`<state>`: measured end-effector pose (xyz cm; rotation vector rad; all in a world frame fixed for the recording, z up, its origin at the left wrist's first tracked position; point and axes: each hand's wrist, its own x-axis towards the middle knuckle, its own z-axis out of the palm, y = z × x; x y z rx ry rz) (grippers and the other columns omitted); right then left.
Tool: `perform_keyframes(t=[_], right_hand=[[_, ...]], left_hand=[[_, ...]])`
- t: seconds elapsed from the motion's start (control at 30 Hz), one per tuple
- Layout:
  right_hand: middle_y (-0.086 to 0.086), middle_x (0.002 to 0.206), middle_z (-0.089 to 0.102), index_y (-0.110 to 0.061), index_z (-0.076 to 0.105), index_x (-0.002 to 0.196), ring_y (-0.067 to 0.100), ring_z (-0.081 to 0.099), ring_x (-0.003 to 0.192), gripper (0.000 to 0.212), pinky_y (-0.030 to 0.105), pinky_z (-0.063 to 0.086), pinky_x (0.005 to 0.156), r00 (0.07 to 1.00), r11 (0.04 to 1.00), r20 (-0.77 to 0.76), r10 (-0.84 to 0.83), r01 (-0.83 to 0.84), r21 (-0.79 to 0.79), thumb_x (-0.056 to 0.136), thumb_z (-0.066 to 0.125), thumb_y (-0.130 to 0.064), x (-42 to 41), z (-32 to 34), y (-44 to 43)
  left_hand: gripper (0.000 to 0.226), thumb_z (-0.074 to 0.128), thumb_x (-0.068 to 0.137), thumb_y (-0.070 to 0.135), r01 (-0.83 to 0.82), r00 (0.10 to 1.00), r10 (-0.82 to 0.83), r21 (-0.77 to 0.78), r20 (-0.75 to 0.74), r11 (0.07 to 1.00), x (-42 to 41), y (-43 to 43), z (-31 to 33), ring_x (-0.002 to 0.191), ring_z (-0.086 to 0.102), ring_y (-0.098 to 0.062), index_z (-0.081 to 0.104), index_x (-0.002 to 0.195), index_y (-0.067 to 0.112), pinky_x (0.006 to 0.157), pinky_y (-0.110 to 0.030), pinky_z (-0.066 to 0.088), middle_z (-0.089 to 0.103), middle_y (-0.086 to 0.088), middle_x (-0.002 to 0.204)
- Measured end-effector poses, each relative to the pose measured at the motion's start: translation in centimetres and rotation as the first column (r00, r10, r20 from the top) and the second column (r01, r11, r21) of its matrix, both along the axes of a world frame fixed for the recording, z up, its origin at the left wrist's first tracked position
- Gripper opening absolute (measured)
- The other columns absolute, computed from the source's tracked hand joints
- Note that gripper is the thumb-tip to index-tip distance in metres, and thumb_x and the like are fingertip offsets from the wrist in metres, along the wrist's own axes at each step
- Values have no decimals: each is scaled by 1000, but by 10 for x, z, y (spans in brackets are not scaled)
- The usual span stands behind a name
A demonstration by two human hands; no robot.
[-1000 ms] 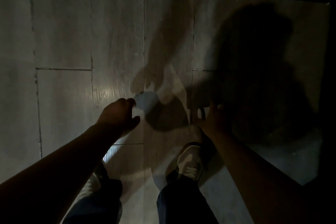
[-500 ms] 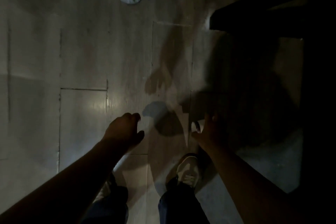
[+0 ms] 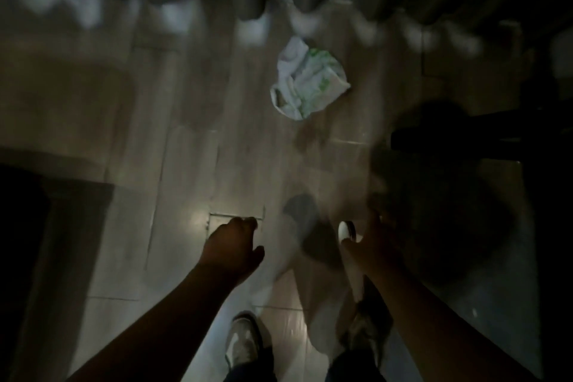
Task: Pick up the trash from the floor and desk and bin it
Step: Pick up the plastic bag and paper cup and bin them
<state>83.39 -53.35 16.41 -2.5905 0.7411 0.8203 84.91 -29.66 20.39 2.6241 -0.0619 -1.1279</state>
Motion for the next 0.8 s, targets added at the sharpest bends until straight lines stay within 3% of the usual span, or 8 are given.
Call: perform_keyframes(t=[0.1, 0.2, 0.33, 0.5, 0.8], right_hand=[[14, 149, 32, -14, 31, 145, 33, 34, 135, 69, 45, 34, 108, 999, 998, -9, 37, -37, 46, 90, 52, -50, 20, 15, 16], [11, 152, 22, -23, 27, 147, 33, 30, 135, 71, 46, 38, 106, 994, 996, -73, 81, -78, 42, 89, 49, -57, 43, 17, 21], [10, 151, 23, -23, 28, 144, 32, 31, 134, 68, 44, 39, 102, 991, 995, -85, 101, -99, 25, 89, 46, -59, 95, 9, 14], [10, 152, 22, -23, 27, 145, 32, 29, 135, 76, 44, 40, 101, 988, 992, -92, 125, -122, 35, 84, 59, -53, 169, 11, -15], [11, 151, 27, -22, 29, 145, 32, 29, 137, 66, 43, 36, 107, 983, 984, -56, 177, -177, -3, 91, 41, -59, 289, 8, -71]], left_hand=[[48, 54, 91, 36, -46, 999, 46, -16, 24, 999, 23, 12, 10, 113, 54, -16, 43, 134, 18, 93, -25, 44, 54, -3, 127], [47, 55, 91, 37, -84, 996, 85, -25, 22, 996, 50, 10, 10, 110, 55, -14, 43, 133, 19, 92, -24, 45, 56, -1, 125], [49, 57, 90, 37, -130, 991, 130, -14, 23, 991, 100, -4, 1, 109, 56, -14, 44, 134, 18, 90, -24, 45, 57, -2, 125], [50, 57, 91, 37, -146, 989, 147, 30, -15, 989, 160, -33, -3, 108, 57, -16, 43, 134, 18, 92, -27, 48, 56, -4, 125], [49, 57, 88, 40, -159, 987, 160, 62, 2, 985, 286, -91, -29, 109, 56, -19, 45, 131, 19, 90, -29, 47, 55, -4, 122]])
